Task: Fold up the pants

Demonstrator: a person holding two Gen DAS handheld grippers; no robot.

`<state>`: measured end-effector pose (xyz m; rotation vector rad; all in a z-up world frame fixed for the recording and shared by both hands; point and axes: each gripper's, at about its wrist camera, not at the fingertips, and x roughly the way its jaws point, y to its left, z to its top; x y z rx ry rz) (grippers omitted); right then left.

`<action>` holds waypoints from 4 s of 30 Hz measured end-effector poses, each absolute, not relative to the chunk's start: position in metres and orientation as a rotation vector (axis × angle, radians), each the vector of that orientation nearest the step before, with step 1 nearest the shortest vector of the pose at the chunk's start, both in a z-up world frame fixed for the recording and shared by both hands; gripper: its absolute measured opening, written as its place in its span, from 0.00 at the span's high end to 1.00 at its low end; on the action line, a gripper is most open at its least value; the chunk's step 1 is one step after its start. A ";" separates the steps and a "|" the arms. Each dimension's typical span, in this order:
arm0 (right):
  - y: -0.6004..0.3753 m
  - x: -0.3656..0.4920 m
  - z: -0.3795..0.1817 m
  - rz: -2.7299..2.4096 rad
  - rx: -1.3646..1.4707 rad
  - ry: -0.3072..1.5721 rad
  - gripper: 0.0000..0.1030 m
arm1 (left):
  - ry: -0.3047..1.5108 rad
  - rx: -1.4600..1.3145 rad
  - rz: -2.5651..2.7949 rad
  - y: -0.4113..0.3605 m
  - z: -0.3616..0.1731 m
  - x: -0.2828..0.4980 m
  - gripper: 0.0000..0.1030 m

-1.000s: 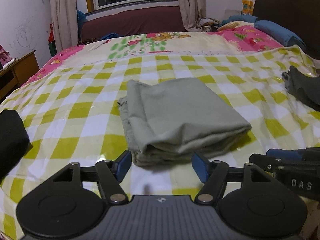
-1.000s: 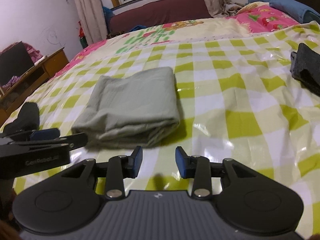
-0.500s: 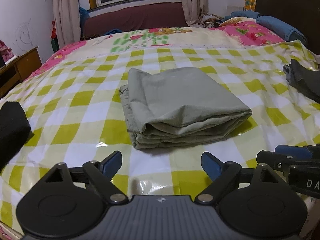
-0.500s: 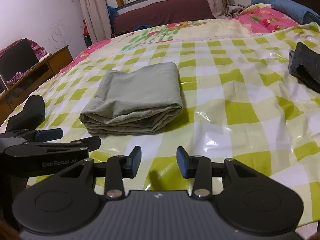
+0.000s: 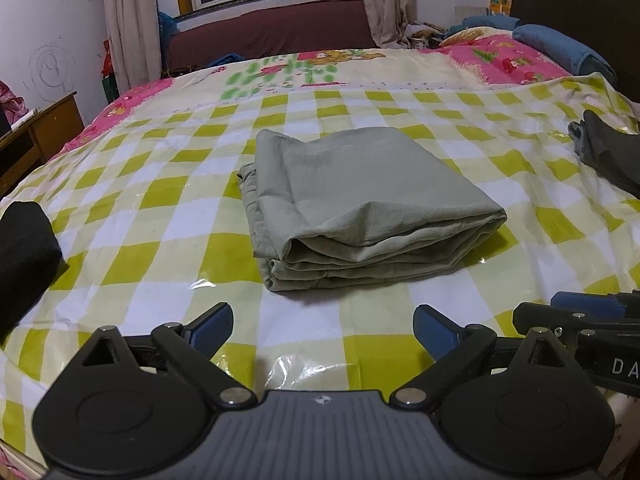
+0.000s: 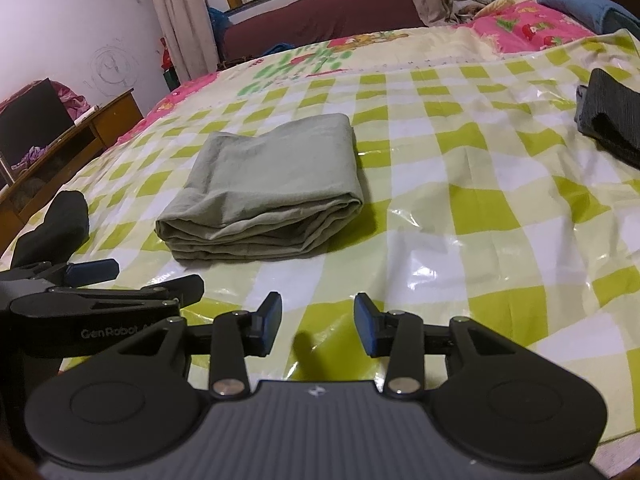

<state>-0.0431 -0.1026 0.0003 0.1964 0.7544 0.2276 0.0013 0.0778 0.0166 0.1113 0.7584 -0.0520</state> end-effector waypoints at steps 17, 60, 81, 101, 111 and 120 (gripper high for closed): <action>-0.103 -0.043 -0.002 0.239 0.204 0.767 0.56 | 0.764 0.134 -0.052 0.075 0.015 0.001 0.00; -0.100 -0.041 -0.010 0.244 0.210 0.797 0.55 | 0.764 0.164 -0.066 0.072 0.015 -0.002 0.00; -0.101 -0.041 -0.011 0.254 0.216 0.803 0.55 | 0.761 0.180 -0.055 0.073 0.015 -0.004 0.00; -0.102 -0.039 -0.011 0.258 0.216 0.805 0.55 | 0.764 0.184 -0.050 0.074 0.016 -0.004 0.00; -0.102 -0.039 -0.011 0.258 0.216 0.807 0.55 | 0.770 0.187 -0.049 0.075 0.015 -0.003 0.00; -0.102 -0.039 -0.011 0.259 0.217 0.808 0.55 | 0.770 0.187 -0.049 0.074 0.015 -0.003 0.00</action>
